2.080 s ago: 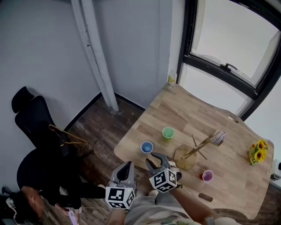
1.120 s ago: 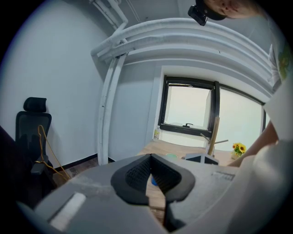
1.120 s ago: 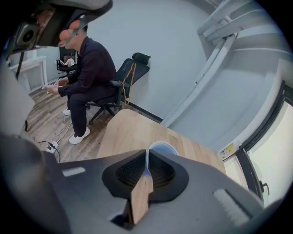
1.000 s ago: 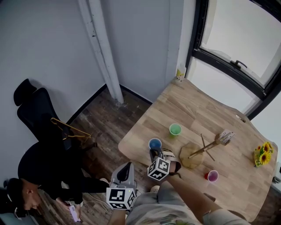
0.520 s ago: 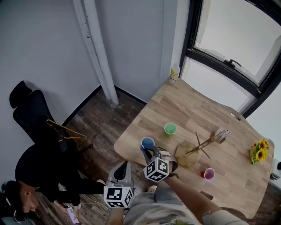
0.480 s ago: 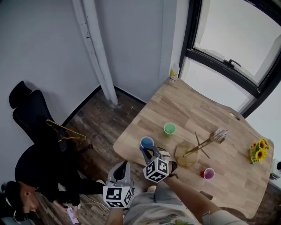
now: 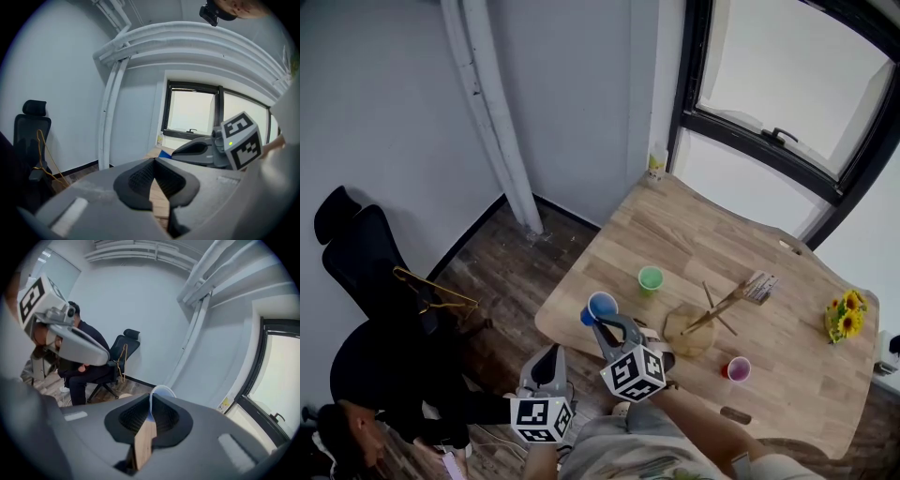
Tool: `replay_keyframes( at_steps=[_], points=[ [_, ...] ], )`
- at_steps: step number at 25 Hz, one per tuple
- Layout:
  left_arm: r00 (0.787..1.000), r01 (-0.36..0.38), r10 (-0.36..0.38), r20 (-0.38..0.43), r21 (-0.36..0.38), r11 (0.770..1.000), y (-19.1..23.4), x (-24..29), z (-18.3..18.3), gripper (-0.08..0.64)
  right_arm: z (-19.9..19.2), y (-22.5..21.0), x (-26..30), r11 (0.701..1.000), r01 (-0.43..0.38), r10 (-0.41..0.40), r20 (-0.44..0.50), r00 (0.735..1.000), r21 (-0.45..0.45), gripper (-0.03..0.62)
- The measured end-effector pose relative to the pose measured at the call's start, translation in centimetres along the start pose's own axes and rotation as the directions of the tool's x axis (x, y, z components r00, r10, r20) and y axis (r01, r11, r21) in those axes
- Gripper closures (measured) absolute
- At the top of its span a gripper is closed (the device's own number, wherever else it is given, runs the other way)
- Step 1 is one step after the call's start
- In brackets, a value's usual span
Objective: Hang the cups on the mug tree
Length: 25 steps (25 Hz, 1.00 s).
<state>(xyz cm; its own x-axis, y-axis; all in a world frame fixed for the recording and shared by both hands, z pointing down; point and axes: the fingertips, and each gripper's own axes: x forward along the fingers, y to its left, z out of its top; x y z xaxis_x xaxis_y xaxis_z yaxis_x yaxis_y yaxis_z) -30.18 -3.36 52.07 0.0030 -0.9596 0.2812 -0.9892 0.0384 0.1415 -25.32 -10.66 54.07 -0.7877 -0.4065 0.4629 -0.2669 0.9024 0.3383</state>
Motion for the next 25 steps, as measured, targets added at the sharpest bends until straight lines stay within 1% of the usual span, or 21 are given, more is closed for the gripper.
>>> replay_keyframes(
  at_steps=[8,11,14,17,21,25],
  points=[
    [1.000,-0.002,0.002,0.014,0.001,1.000,0.3,-0.1,0.4,0.555,3.3,-1.1,-4.3,0.994,0.038,-0.050,0.113,0.992,0.099,0.574],
    [1.000,0.004,-0.004,0.018,0.002,1.000,0.2,-0.2,0.6,0.555,4.1,-1.1,-5.9,0.991,0.037,-0.056,0.144,0.988,0.130,0.574],
    [1.000,0.013,-0.013,0.024,0.003,1.000,-0.1,-0.2,0.7,0.555,4.4,-0.7,-7.4,0.987,0.016,-0.044,0.174,0.984,0.160,0.574],
    [0.999,0.021,-0.021,0.029,0.003,1.000,-0.3,-0.1,0.6,0.555,4.9,-0.6,-8.9,0.978,-0.010,-0.036,0.216,0.976,0.209,0.572],
    [0.999,0.032,-0.032,0.030,0.000,0.999,-0.7,0.4,0.7,0.555,5.6,-1.6,-10.8,0.960,-0.032,-0.046,0.268,0.962,0.278,0.574],
    [0.998,0.047,-0.047,0.028,0.008,0.999,-1.9,0.8,1.0,0.555,6.2,-2.3,-12.8,0.937,-0.089,-0.029,0.332,0.943,0.336,0.574]
  ],
)
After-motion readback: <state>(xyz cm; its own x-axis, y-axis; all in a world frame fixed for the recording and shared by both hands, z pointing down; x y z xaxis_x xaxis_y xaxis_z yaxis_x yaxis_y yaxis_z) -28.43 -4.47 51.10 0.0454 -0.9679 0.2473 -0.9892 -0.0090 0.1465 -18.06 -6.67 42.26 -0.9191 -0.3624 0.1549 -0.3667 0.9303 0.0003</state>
